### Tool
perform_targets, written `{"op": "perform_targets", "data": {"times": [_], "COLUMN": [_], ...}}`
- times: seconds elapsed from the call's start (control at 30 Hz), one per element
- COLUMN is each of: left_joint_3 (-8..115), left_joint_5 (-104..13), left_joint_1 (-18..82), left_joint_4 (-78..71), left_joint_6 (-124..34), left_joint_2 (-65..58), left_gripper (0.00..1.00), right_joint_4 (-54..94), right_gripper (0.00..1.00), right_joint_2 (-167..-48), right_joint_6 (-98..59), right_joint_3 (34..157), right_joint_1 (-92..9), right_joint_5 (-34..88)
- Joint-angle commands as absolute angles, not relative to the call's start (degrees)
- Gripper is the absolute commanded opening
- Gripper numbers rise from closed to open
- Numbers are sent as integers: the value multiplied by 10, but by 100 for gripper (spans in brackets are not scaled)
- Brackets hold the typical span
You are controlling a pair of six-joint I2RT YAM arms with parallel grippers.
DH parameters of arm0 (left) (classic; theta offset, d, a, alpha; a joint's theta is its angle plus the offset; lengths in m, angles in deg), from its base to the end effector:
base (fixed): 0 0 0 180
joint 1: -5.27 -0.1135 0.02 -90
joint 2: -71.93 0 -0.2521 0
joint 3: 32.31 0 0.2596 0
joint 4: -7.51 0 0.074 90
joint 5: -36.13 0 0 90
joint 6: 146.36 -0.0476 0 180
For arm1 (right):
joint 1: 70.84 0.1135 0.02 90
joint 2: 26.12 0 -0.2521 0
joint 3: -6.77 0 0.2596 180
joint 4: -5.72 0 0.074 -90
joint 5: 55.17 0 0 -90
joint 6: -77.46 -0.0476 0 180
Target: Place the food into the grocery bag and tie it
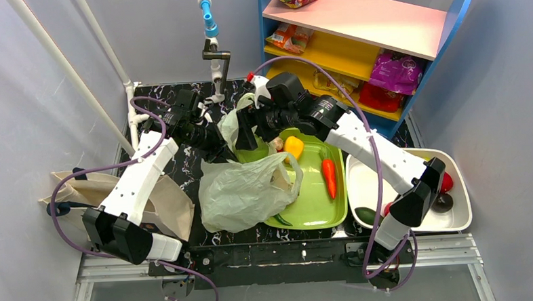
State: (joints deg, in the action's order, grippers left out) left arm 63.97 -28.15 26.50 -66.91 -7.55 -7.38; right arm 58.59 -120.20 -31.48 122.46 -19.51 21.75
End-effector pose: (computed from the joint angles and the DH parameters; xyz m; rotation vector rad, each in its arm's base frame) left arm 0.2576 -0.1222 0.3385 -0.4800 2.7288 -0.9801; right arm 0.2304 0.3051 0.3981 -0.7676 2.1222 0.9405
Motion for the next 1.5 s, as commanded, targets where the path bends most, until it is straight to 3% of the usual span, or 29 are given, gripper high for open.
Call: {"op": "perform_targets", "data": {"times": [0.0, 0.27, 1.47], "left_joint_3": [649, 660, 669], "left_joint_5": [-254, -262, -268], "left_joint_1": [268, 266, 258], "left_joint_4": [-627, -636, -653], "left_joint_6": [-69, -81, -103], "left_joint_2": [-56, -54, -64], "left_gripper": [0, 0, 0], "right_joint_4": [579, 527, 649], "right_gripper": [90, 91, 94], "right_joint_2": [-1201, -1160, -1103], "right_joint_6": [-317, -311, -301], "right_joint_3": [1224, 1166, 1327], "right_joint_1": [-173, -172, -175], "right_joint_5": [139, 117, 271]}}
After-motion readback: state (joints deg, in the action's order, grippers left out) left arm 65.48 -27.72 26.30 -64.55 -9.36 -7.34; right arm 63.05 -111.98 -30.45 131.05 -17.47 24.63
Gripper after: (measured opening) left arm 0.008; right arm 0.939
